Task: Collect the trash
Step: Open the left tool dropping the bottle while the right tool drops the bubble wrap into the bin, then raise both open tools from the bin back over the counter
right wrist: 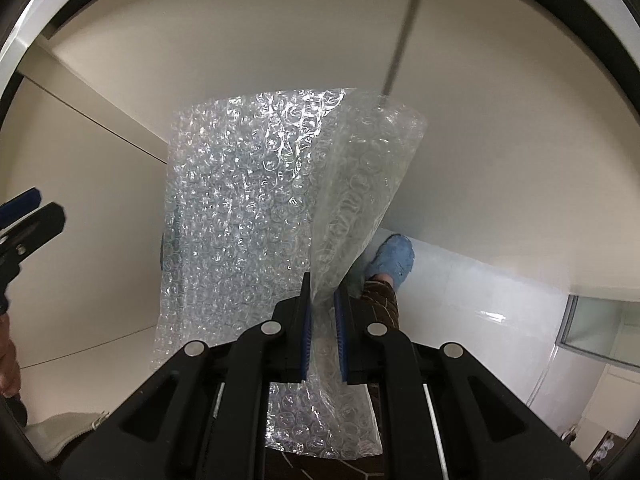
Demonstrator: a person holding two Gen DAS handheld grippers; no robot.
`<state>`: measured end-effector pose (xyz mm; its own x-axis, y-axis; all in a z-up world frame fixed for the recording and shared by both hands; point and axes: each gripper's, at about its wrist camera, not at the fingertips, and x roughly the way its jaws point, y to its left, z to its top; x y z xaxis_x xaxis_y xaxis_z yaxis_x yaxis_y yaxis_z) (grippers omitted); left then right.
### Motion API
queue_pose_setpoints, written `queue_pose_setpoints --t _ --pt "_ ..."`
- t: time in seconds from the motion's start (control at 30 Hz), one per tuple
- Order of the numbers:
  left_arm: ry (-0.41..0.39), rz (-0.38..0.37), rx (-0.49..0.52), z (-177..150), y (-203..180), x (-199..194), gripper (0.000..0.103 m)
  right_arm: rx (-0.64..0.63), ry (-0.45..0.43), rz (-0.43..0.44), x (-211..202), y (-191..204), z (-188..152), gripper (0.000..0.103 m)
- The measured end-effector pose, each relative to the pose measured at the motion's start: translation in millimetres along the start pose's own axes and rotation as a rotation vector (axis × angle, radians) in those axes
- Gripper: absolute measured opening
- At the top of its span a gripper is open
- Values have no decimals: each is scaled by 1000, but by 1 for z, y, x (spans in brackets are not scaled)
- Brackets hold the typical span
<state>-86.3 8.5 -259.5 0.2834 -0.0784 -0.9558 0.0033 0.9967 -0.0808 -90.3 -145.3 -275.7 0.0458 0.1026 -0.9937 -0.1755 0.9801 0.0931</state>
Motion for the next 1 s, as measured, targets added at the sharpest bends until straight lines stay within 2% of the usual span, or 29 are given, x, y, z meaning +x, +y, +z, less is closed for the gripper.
queue_pose_setpoints --t 0.27,0.37,0.6,0.67,0.77,0.83,1.0 --pt "30 48 -83 -12 36 -3 97 -49 28 5 25 18 0 11" --pt "37 54 -107 -14 45 -2 97 -69 42 0 30 14 1 16" --pt "44 48 -117 -13 47 -14 97 -76 45 -19 36 7 0 20" --pt "45 47 -115 -13 47 -14 97 -78 42 -19 34 9 0 25" --pt "47 37 -110 -13 47 -9 97 -80 20 -17 29 7 1 42" --pt "47 27 -99 -13 44 -4 97 -77 -3 -13 23 5 -3 63" --pt "31 -2 -90 -13 41 -7 97 -80 -54 -18 -19 -1 7 83"
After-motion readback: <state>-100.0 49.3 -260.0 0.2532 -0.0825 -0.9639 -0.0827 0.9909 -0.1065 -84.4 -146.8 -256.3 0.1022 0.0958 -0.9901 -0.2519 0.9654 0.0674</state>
